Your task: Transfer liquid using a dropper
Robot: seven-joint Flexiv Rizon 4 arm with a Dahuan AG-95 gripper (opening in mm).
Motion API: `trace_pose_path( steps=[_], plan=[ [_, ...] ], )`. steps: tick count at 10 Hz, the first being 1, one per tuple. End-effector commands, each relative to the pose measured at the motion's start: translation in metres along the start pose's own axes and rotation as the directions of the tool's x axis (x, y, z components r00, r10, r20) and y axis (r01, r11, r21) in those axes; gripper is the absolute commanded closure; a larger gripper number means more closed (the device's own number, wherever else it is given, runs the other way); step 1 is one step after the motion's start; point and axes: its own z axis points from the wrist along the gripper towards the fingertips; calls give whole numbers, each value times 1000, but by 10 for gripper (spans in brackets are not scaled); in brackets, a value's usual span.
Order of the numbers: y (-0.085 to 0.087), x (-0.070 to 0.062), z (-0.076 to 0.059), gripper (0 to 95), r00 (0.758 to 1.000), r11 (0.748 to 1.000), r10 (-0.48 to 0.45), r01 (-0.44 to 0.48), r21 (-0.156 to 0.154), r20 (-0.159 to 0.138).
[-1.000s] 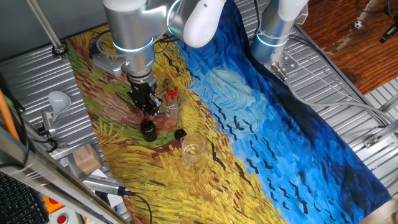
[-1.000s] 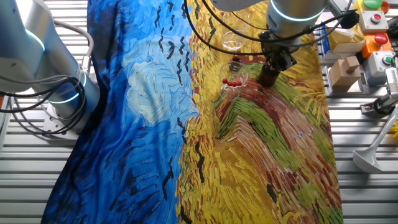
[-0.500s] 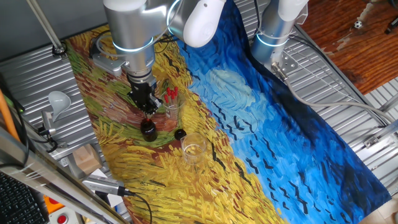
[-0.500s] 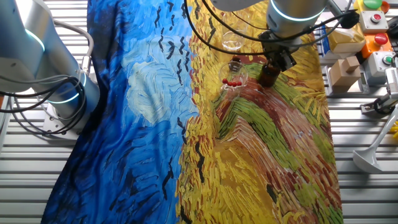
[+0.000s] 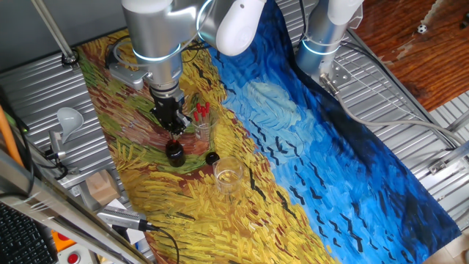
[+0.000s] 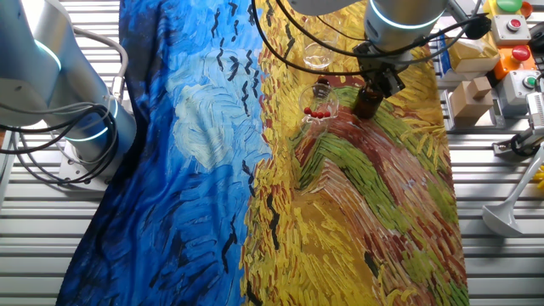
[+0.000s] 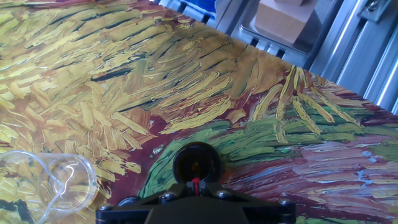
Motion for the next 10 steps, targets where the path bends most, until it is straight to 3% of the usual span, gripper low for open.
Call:
trace_pose_path(
  steps=[1,10],
  plan=[
    [0,0,0,950,1000,1000,-3,3,-2,0],
    [0,0,0,950,1000,1000,-6,6,-6,0]
  ],
)
